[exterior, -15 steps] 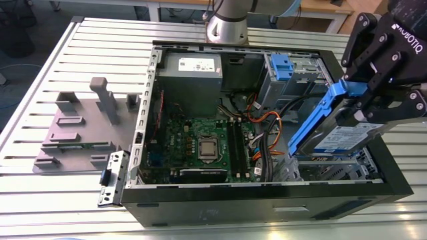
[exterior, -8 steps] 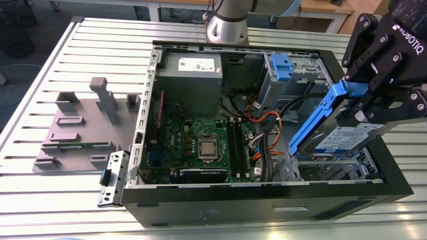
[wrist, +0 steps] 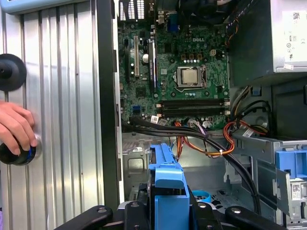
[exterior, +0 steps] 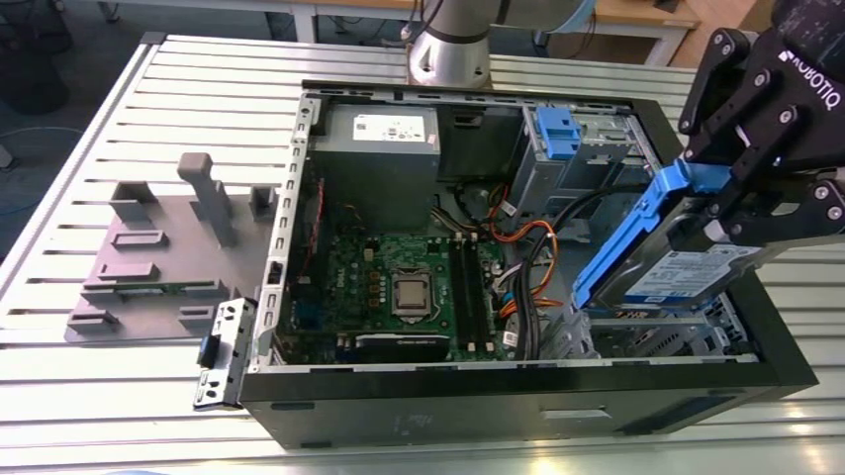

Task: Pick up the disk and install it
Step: 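Pick up the disk, then insert the disk into the insertion slot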

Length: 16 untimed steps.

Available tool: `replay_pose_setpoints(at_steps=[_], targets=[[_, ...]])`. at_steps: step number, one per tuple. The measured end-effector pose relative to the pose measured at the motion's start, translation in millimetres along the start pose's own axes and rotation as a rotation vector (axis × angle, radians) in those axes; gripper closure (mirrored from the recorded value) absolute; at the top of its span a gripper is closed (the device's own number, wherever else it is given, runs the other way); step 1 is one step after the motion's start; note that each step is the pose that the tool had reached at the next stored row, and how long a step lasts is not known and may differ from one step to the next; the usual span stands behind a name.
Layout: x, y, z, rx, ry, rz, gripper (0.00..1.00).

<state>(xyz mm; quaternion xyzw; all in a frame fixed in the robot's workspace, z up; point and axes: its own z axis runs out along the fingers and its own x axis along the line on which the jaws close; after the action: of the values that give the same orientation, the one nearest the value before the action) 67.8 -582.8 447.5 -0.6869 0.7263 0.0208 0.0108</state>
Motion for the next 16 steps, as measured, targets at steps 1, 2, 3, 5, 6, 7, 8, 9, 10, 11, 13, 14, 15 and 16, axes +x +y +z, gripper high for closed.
replay_pose_setpoints(at_steps=[1,2,3,5,6,7,8,9,10,11,13,14,15,16], targets=[[0.0,-0.2,0.1,0.0000,-0.0001,0.000,0.64],[0.0,-0.4,0.2,0.0000,0.0000,0.000,0.64],[0.0,-0.7,0.3,-0.0001,0.0000,0.000,0.64],[0.0,-1.1,0.4,-0.0001,0.0000,0.000,0.64],[0.0,-1.3,0.5,-0.0001,0.0000,0.000,0.64],[-0.1,-1.5,0.6,0.0000,0.0001,0.000,0.64],[-0.1,-1.8,0.7,-0.0001,0.0001,0.000,0.64],[-0.1,-1.9,0.8,0.0000,0.0000,0.000,0.64],[-0.1,-2.2,0.9,0.0000,0.0000,0.000,0.64],[-0.1,-2.4,1.0,0.0000,0.0000,0.000,0.64],[-0.1,-2.8,1.2,0.0000,0.0000,0.000,0.64],[-0.1,-3.1,1.3,0.0000,0.0000,0.000,0.64],[-0.1,-3.3,1.4,0.0000,0.0000,0.000,0.64],[-0.1,-3.5,1.5,-0.0001,0.0001,0.000,0.64]])
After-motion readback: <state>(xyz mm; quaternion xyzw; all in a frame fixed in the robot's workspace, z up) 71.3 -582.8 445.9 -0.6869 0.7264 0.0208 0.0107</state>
